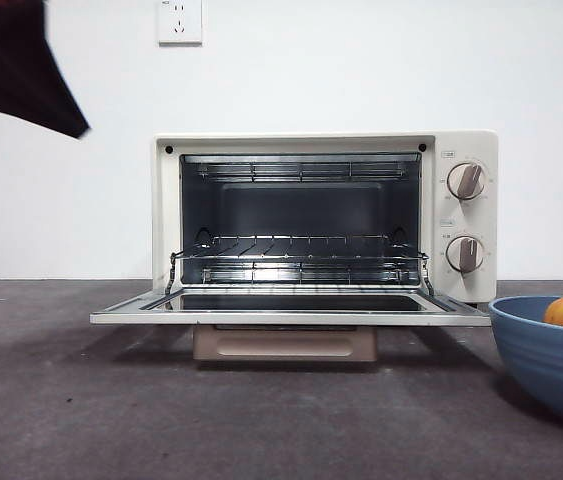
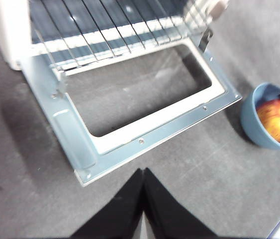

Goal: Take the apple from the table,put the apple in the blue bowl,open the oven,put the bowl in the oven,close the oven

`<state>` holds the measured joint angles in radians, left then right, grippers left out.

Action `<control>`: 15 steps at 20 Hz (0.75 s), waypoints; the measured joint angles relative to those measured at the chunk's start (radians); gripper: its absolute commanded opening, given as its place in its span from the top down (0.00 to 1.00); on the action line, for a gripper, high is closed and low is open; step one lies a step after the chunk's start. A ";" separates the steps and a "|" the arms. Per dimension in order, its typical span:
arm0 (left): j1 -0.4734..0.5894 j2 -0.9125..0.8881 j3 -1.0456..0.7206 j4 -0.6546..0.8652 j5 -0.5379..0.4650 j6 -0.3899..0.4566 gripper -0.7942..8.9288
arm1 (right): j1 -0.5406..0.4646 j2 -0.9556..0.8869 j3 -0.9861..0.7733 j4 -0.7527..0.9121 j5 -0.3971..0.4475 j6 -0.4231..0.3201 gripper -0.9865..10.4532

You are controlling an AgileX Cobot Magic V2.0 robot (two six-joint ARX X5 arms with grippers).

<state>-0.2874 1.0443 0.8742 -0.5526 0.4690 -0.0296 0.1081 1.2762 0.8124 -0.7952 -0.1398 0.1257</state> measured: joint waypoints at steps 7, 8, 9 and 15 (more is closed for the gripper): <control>0.006 -0.278 -0.086 -0.051 0.001 -0.086 0.91 | 0.005 0.105 0.000 0.045 -0.019 -0.006 0.79; 0.006 -0.300 -0.086 -0.064 0.001 -0.090 0.91 | 0.008 0.109 -0.001 0.045 -0.026 -0.006 0.81; 0.006 -0.320 -0.087 -0.069 0.001 -0.093 0.91 | 0.008 0.109 -0.006 0.046 -0.042 -0.007 0.82; 0.006 -0.377 -0.086 -0.069 0.001 -0.116 0.91 | 0.012 0.108 -0.056 0.060 -0.077 -0.007 0.91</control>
<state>-0.2817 0.6670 0.7879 -0.6212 0.4698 -0.1459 0.1200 1.3842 0.7567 -0.7353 -0.2169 0.1188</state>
